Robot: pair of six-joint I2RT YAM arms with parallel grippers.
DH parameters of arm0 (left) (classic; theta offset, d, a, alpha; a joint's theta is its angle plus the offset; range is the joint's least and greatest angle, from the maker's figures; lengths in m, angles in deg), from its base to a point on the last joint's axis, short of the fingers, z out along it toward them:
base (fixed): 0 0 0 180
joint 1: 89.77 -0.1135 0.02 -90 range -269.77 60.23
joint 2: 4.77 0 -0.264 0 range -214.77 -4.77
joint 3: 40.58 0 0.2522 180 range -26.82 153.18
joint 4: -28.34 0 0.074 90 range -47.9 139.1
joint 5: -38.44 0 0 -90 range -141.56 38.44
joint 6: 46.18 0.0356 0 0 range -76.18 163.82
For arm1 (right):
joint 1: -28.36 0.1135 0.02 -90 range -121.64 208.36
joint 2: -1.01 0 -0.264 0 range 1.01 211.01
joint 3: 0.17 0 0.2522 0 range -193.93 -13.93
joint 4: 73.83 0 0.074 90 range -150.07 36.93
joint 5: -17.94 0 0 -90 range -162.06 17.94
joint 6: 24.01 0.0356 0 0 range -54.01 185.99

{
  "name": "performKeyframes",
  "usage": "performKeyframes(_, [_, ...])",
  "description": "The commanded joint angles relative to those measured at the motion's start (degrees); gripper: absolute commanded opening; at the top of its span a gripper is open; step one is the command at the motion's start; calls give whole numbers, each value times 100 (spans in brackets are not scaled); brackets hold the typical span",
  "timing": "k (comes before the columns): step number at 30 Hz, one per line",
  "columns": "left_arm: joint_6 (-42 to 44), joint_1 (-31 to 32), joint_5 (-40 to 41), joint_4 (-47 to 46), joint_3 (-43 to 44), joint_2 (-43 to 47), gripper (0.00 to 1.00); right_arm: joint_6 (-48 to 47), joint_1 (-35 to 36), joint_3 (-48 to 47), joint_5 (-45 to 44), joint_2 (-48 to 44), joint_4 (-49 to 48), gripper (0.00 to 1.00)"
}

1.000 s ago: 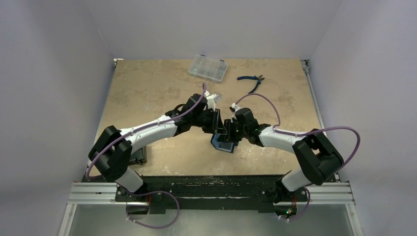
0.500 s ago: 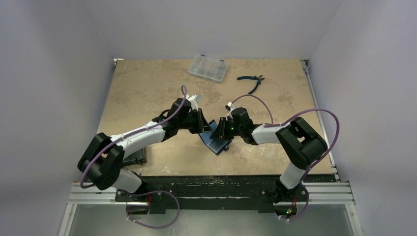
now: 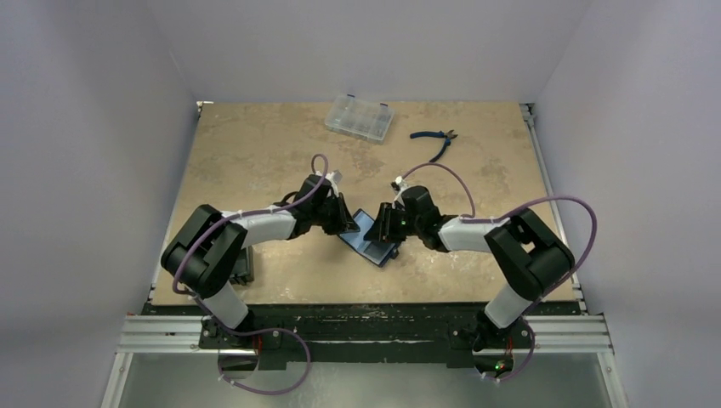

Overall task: Put the credit cards into the card holder
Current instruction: Open the card holder at the center of the board.

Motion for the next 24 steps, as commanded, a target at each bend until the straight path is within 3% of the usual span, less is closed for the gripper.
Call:
performKeyframes(1, [135,-136,187,-309,-176,-261,0,-121,59,166,-98,-647,329,39])
performKeyframes(9, [103,-231,238,-428,-466,-412,0,172,27,1102,-63,-400,-405,30])
performKeyframes(17, [158,-342,160,-330,-551,-463,0,96,13,1455,-370,-625,-177,27])
performKeyframes(24, [174,-367,-1205,-270,156,-524,0,-186,32,625,-205,-1273,608,34])
